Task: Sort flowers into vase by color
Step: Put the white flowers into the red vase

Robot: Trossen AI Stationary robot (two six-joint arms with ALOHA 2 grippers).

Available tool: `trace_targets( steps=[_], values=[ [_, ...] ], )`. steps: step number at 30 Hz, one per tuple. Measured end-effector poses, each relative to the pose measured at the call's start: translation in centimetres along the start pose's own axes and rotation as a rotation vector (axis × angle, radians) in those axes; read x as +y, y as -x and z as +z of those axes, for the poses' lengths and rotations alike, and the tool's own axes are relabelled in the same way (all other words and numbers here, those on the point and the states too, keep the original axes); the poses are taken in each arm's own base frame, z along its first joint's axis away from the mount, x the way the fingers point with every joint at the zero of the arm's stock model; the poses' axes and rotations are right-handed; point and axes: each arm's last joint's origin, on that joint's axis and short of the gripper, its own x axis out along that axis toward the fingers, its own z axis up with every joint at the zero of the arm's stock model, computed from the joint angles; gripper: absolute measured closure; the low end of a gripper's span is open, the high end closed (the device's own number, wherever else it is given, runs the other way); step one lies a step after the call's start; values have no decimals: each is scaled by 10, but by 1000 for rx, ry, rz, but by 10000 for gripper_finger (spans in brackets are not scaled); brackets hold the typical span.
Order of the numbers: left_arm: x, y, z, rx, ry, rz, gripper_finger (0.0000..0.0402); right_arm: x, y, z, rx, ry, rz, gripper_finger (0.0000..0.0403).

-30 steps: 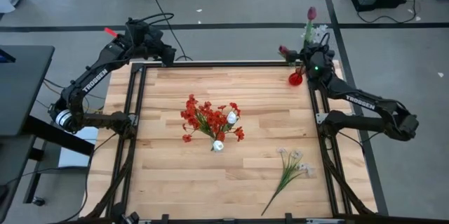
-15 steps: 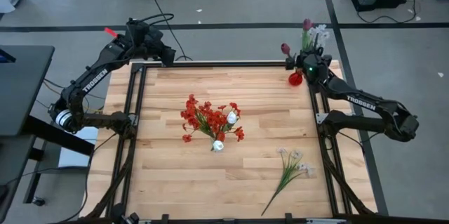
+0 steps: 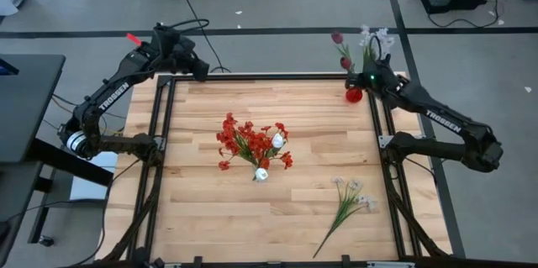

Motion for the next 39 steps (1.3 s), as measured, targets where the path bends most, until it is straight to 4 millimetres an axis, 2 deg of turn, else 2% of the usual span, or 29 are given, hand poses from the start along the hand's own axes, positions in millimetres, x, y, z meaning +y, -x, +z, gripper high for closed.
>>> trace_targets(
  steps=[6, 12, 16, 20, 28, 31, 35, 39],
  values=[
    [0, 0, -3, 27, -6, 3, 258, -1, 15, -5, 246, -93, 59, 272],
    [1, 0, -9, 89, 7, 9, 258, 9, 29, -18, 499, -173, 207, 272],
    [1, 1, -17, 173, 8, 1, 258, 13, 34, -45, 688, -183, 205, 272],
    [1, 3, -23, 233, -31, -16, 258, 22, 47, -72, 806, -203, 211, 272],
    [1, 3, -24, 246, -133, -30, 258, 57, 86, -124, 935, -236, 296, 272],
    [1, 3, -24, 243, -177, -35, 258, 71, 96, -146, 989, -112, 370, 272],
    [1, 3, -23, 233, -241, -44, 258, 84, 110, -180, 1044, 279, 593, 273],
    [1, 3, -24, 246, -277, -49, 258, 82, 123, -213, 1202, 599, 678, 273]
  ],
)
